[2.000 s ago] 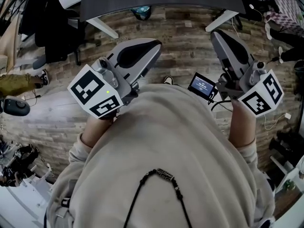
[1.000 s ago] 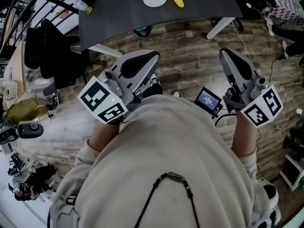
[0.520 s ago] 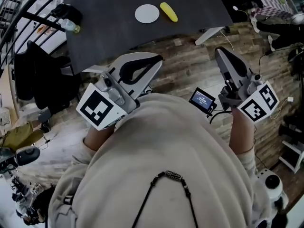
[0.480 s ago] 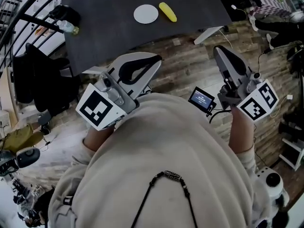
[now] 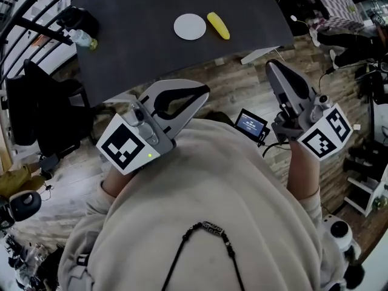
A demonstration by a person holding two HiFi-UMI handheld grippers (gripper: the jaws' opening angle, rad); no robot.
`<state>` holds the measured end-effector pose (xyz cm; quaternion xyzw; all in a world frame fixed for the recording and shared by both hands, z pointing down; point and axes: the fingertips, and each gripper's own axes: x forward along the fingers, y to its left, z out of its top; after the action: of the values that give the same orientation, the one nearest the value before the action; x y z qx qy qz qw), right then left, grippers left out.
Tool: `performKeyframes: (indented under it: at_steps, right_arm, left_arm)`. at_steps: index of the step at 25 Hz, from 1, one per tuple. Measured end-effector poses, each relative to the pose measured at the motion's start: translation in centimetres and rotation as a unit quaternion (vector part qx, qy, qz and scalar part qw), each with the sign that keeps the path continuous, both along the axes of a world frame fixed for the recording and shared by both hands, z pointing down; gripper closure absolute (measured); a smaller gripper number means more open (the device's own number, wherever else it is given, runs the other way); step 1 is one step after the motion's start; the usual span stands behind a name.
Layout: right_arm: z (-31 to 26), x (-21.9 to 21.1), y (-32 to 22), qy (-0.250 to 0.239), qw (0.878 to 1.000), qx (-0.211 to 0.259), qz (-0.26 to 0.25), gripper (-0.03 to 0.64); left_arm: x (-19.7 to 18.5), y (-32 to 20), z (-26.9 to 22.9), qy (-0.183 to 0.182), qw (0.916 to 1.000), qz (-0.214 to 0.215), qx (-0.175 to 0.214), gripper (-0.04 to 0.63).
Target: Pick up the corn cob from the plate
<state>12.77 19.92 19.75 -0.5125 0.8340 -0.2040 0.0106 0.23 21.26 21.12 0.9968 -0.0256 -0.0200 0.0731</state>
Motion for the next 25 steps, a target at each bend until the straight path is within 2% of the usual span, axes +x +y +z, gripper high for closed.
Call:
performKeyframes:
  at_steps: [2,4,8,12,14,17,20,22,25]
  right_arm:
    - [-0.2,-0.7,-1.4,0.002,1.000,-0.004,-0.016,0.603]
    - [-0.2,-1.5,-3.0,0.007,0.999,-0.010,-0.047,0.603]
    - [-0.1,-3.4,-5.6,0.003,0.995,-0.008,-0.102,0.603]
    - [0.8,-5.2,-10.3,0.002,0.988,-0.012,-0.153,0.603]
    - [1.1,-5.8,-12.0,0.003,0.984,-0.012,-0.177,0.603]
    - [1.1,-5.4,-14.4,-0.003,0.980,-0.010,-0.199,0.603]
    - [1.0,-3.5,-15.9,-0.002,0.977,-0.001,-0.212,0.603]
    - [0.2,-1.4,-17.1,-0.017,0.978,0.009,-0.209,0.603]
    - [0.0,2.5,-18.6,-0.042,0.982,0.002,-0.186,0.603]
  left_arm:
    - [-0.7,-0.5,-0.4,0.001,0.9999,-0.008,0.012,0.589]
    - [-1.5,-1.0,-0.9,0.007,0.9991,-0.038,0.015,0.589]
    - [-4.1,-2.5,-0.4,0.019,0.9942,-0.093,-0.052,0.589]
    - [-5.7,-6.2,-0.5,0.021,0.9875,-0.149,-0.048,0.589]
    - [-6.1,-7.3,-0.3,0.025,0.9824,-0.176,-0.059,0.589]
    - [-5.2,-9.1,0.4,0.035,0.9760,-0.198,-0.084,0.588]
    - [-2.8,-10.7,0.6,0.020,0.9737,-0.210,-0.086,0.589]
    - [-1.1,-12.2,0.0,0.018,0.9742,-0.210,-0.081,0.589]
    - [1.4,-14.5,-0.5,0.022,0.9738,-0.205,-0.097,0.589]
